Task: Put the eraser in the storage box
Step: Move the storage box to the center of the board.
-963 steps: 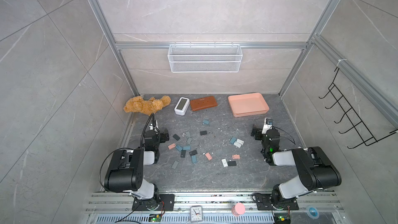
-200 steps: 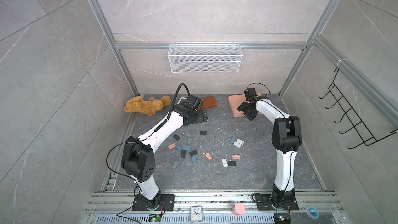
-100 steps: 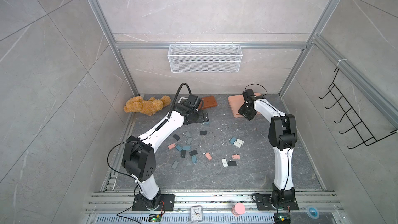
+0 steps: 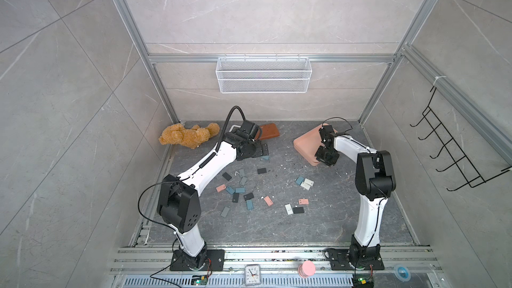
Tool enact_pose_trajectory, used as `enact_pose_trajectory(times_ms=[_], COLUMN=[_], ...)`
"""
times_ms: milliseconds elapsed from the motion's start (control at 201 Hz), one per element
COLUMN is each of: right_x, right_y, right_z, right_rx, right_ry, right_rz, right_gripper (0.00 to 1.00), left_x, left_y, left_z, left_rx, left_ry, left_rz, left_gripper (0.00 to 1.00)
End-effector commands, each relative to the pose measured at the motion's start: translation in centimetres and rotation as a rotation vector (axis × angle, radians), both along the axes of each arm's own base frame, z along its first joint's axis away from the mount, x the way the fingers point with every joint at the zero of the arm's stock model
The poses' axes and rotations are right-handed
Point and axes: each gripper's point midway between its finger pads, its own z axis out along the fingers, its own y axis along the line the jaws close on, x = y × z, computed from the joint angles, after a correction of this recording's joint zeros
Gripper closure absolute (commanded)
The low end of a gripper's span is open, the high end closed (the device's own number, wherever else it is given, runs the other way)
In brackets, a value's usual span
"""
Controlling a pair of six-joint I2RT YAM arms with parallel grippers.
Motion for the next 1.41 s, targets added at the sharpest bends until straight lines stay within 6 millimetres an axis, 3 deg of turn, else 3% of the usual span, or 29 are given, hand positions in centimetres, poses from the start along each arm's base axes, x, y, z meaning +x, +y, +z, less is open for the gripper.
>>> enact_pose_trajectory(times_ms=[0,149,299,632,1041,1404], right_x=[-1.5,-3.2,-3.1,-0.6,-1.6,-2.4], right_y=[-1.1,-1.7,-1.4,2.8,7.3,11.6], right_z=[1.5,1.3,0.5,0.5,-0.8,-0.7], right_rx=[-0.051,-0.087,-0.088,-0.011,0.007,-0.053], right_ry=[-0.009,0.012,0.034,-0.007,0.052,0.077], right_rz=[0.055,0.109,0.193,0.379,0.424,0.512], right_gripper=[0.69,0.75,0.82,1.0,1.0,1.0], left_x=[0.0,-0.3,-0.5,-1.7,-2.8,-3.3], left_y=[-0.3,-0.4,-0.4,1.3,2.3,4.1], left_z=[1.3,0.9,0.4,0.9,-0.1,0.4], left_rx=[-0.042,-0.058,-0.077,-0.068,-0.077,-0.087], left_ry=[0.003,0.023,0.046,0.02,0.048,0.053], left_rz=[0.019,0.037,0.058,0.104,0.145,0.182], left_gripper=[0.0,0.0,0.0,0.0,0.0,0.0])
